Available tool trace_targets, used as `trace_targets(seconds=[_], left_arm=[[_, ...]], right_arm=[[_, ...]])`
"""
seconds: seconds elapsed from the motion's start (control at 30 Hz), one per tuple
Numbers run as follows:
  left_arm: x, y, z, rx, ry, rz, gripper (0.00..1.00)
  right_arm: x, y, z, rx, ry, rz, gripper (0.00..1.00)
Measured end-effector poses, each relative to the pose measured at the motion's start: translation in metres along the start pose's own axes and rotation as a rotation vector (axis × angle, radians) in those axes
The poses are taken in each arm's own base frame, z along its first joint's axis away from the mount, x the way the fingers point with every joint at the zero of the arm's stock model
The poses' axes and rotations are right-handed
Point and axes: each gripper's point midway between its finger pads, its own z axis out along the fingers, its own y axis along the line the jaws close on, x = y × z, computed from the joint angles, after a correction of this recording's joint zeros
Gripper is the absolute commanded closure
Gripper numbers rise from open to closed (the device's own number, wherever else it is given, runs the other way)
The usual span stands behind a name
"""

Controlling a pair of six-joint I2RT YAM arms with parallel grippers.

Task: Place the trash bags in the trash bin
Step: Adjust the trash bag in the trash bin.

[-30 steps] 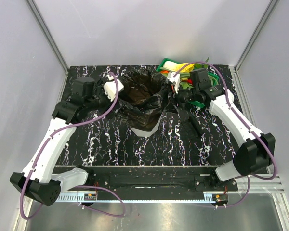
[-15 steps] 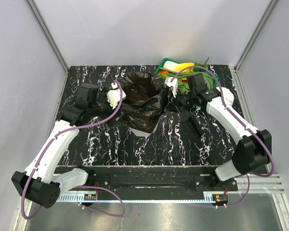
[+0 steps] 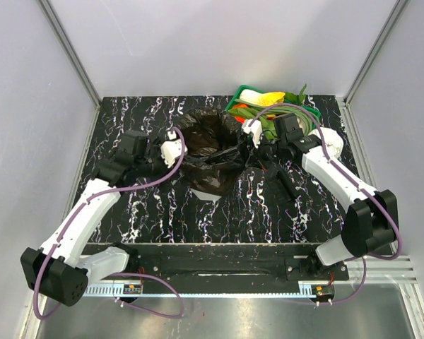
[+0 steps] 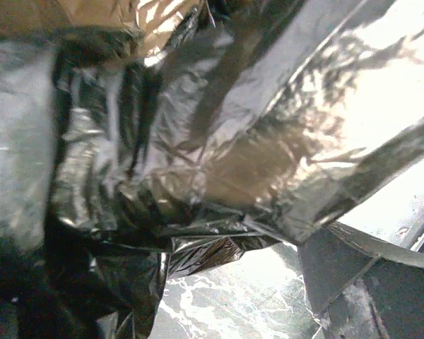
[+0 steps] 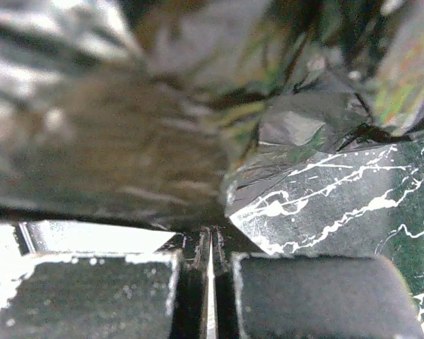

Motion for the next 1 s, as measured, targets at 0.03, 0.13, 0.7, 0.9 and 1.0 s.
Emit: trace_targets(seconds=[0.03, 0.13, 0.7, 0.9, 1.0], left_arm=[[0.004, -0.002, 0.002, 0.005, 0.007, -0.002, 0.01], [0.014, -0.004, 0.008, 0.013, 0.021, -0.002, 0.01], [0.015, 0.01, 0.01, -0.065, 0.017, 0.018, 0.01], [-0.007, 0.015, -0.017, -0.099, -0.013, 0.035, 0.01], [-0.015, 0.011, -0.034, -0.113, -0.034, 0.052, 0.01]], right_arm=[[0.001, -0.001, 0.0, 0.006, 0.003, 0.0, 1.0], [0.003, -0.004, 0.001, 0.022, 0.009, -0.002, 1.0], [0.0, -0.015, -0.011, 0.111, 0.031, -0.036, 0.26], [-0.008, -0.011, -0.025, 0.123, 0.034, -0.052, 0.06], [-0.014, -0.005, -0.037, 0.122, 0.036, -0.061, 0.0]])
